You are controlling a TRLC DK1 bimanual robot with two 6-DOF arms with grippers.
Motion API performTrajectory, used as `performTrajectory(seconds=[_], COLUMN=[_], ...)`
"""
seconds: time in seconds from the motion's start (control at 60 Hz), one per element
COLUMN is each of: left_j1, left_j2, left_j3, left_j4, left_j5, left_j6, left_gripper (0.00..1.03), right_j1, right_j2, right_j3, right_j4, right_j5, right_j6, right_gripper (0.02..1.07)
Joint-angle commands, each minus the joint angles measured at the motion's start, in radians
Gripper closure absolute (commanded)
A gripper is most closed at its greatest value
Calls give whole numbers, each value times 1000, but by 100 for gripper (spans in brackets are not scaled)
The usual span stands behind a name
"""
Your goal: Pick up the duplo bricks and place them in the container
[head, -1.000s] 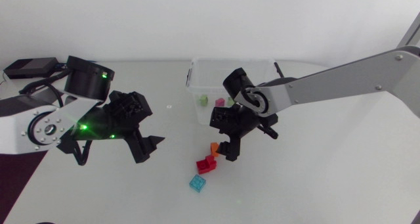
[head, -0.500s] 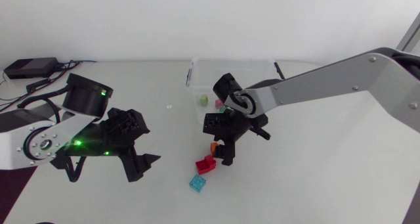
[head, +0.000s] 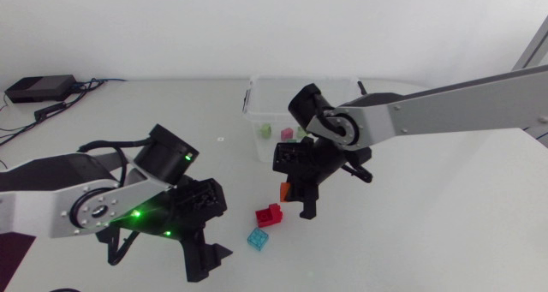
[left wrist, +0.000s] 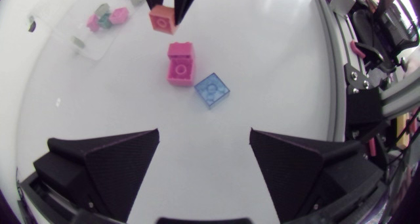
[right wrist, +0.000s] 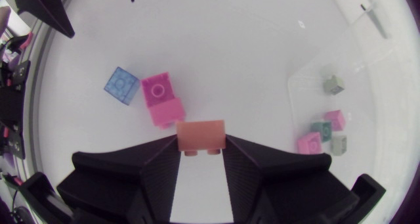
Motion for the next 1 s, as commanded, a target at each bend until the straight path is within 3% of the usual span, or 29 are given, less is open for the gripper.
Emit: performTrajectory(seconds=[0.0,0.1,0.333,0.6,0.767,0.85,0.983], left_j1=[-35,-81,-160,-202,-205,-206,-211], left_j2=[70,171,334,454,493,507,483], left_j3=[52,118,267,332,335,338,332], left_j4=[-8,-17,-60,-103,-115,-118,-146], left_j5=[11,3,-103,-146,-147,-147,-147], left_j6=[-93,-171,-291,-361,-386,-393,-389], left_gripper=[7,7,10,18,38,64,67], right_j1=[-7,-17,-36,-112,-171,-197,-244], right_j2=[-77,-174,-315,-428,-456,-456,-434], right_j3=[-52,-104,-171,-165,-131,-108,-62], right_j4=[-8,0,2,0,6,37,126], right_j5=[-2,-4,-4,-10,-27,-27,-22], right_j6=[26,52,88,98,108,135,206], right_gripper=[84,84,84,84,84,84,84])
